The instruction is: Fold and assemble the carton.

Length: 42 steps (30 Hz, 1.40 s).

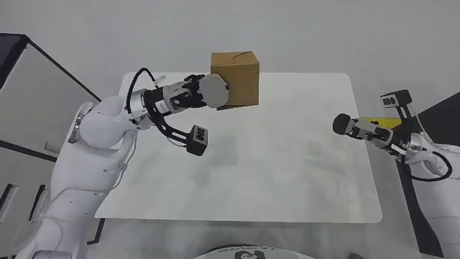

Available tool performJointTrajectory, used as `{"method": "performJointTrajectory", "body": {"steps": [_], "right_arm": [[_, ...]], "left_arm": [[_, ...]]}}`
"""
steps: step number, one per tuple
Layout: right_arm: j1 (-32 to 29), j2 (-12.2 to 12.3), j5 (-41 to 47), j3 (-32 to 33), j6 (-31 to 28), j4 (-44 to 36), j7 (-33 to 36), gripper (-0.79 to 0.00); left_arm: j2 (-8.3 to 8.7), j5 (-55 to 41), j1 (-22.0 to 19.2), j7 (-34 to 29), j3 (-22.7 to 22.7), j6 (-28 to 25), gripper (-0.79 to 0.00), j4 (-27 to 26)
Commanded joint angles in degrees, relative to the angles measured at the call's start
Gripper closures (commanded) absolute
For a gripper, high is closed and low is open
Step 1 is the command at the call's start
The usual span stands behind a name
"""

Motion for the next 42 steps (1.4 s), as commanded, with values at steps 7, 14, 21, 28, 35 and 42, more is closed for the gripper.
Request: {"method": "performJointTrajectory", "body": {"steps": [7, 14, 21, 28, 35, 42], "right_arm": [[0.0, 0.0, 0.0, 0.0, 0.0, 0.0, 0.0, -0.785], [0.0, 0.0, 0.0, 0.0, 0.0, 0.0, 0.0, -0.785], [0.0, 0.0, 0.0, 0.0, 0.0, 0.0, 0.0, -0.785], [0.0, 0.0, 0.0, 0.0, 0.0, 0.0, 0.0, -0.785], [0.0, 0.0, 0.0, 0.0, 0.0, 0.0, 0.0, -0.785], [0.0, 0.0, 0.0, 0.0, 0.0, 0.0, 0.0, -0.785]], "left_arm": [[-0.03, -4.5, 0.8, 0.3, 1.1, -8.7, 0.0, 0.3], [0.07, -18.7, 0.2, 2.6, 1.7, -32.5, 0.0, 0.5], [-0.04, -25.7, -0.2, -2.1, 1.7, -44.5, 0.0, 0.2], [0.14, -24.7, 0.0, -2.1, 2.2, -46.9, 0.0, 0.2], [0.14, -39.4, -4.4, -1.6, 1.2, -65.9, 0.0, 5.2], [-0.24, -47.0, -5.3, -4.7, 1.3, -69.0, 0.0, 7.8]]}}
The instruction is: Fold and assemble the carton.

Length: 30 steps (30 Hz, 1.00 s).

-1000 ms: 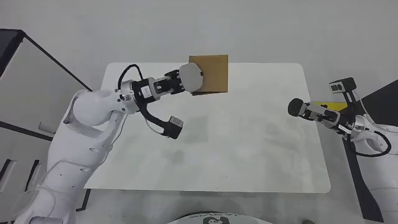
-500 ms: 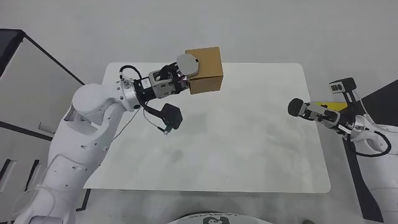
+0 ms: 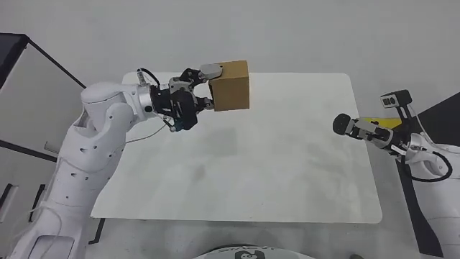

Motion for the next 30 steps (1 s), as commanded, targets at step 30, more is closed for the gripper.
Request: {"method": "performJointTrajectory", "body": {"steps": [30], "right_arm": [[0.0, 0.0, 0.0, 0.0, 0.0, 0.0, 0.0, -0.785]], "left_arm": [[1.94, -41.1, -12.3, -18.9, 19.7, -12.9, 0.0, 18.1]]}}
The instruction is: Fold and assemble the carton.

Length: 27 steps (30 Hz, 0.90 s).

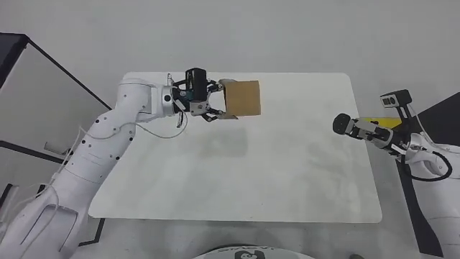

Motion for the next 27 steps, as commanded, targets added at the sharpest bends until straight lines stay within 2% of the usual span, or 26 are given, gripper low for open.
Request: {"method": "performJointTrajectory", "body": {"steps": [1, 3, 6, 8, 11, 15, 22, 27], "right_arm": [[0.0, 0.0, 0.0, 0.0, 0.0, 0.0, 0.0, -0.785], [0.0, 0.0, 0.0, 0.0, 0.0, 0.0, 0.0, -0.785], [0.0, 0.0, 0.0, 0.0, 0.0, 0.0, 0.0, -0.785], [0.0, 0.0, 0.0, 0.0, 0.0, 0.0, 0.0, -0.785], [0.0, 0.0, 0.0, 0.0, 0.0, 0.0, 0.0, -0.785], [0.0, 0.0, 0.0, 0.0, 0.0, 0.0, 0.0, -0.785], [0.0, 0.0, 0.0, 0.0, 0.0, 0.0, 0.0, -0.785], [0.0, 0.0, 0.0, 0.0, 0.0, 0.0, 0.0, -0.785]], "left_arm": [[-0.1, -1.7, 0.9, -0.5, 0.3, 0.1, 0.0, 0.1], [-0.26, -5.5, 1.5, -3.3, 1.0, 0.0, 0.0, 1.2], [-0.23, -10.2, 0.6, -9.9, 3.5, 0.0, 0.0, 2.4], [-0.11, -13.5, 0.0, -12.2, 4.6, 0.0, 0.0, 3.2], [0.22, -12.9, -0.2, -14.4, 7.0, 0.0, 0.0, 4.4], [0.25, -10.5, 0.6, -12.2, 10.1, 0.0, 0.0, 7.2], [-1.09, -4.4, 1.1, -1.3, 14.6, 0.0, 0.0, 14.4], [-1.35, -3.7, 0.8, -0.7, 15.0, 0.4, 0.0, 15.6]]}}
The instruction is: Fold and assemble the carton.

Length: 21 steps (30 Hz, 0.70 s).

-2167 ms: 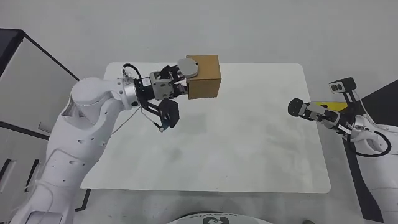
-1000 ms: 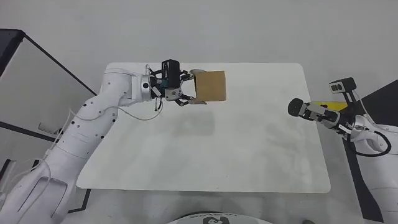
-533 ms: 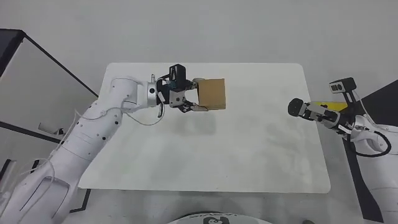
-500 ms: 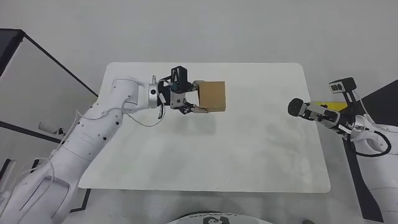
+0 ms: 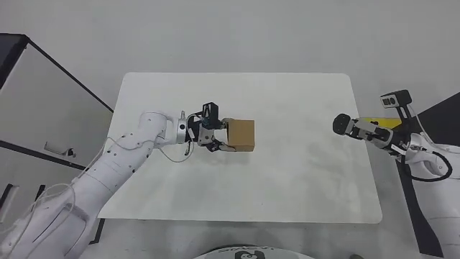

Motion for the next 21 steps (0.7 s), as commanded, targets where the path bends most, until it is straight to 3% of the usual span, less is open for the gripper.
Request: {"method": "performJointTrajectory", "body": {"steps": [1, 9, 21], "right_arm": [[0.0, 0.0, 0.0, 0.0, 0.0, 0.0, 0.0, -0.785], [0.0, 0.0, 0.0, 0.0, 0.0, 0.0, 0.0, -0.785], [0.0, 0.0, 0.0, 0.0, 0.0, 0.0, 0.0, -0.785]], "left_arm": [[0.02, 0.0, 0.0, -0.1, 0.0, 0.0, 0.0, -0.1], [-0.72, 0.4, 0.3, 0.1, 1.1, 1.1, 0.0, 0.4], [-8.41, 4.5, -8.7, 9.4, 10.1, 2.7, 0.0, 17.2]]}}
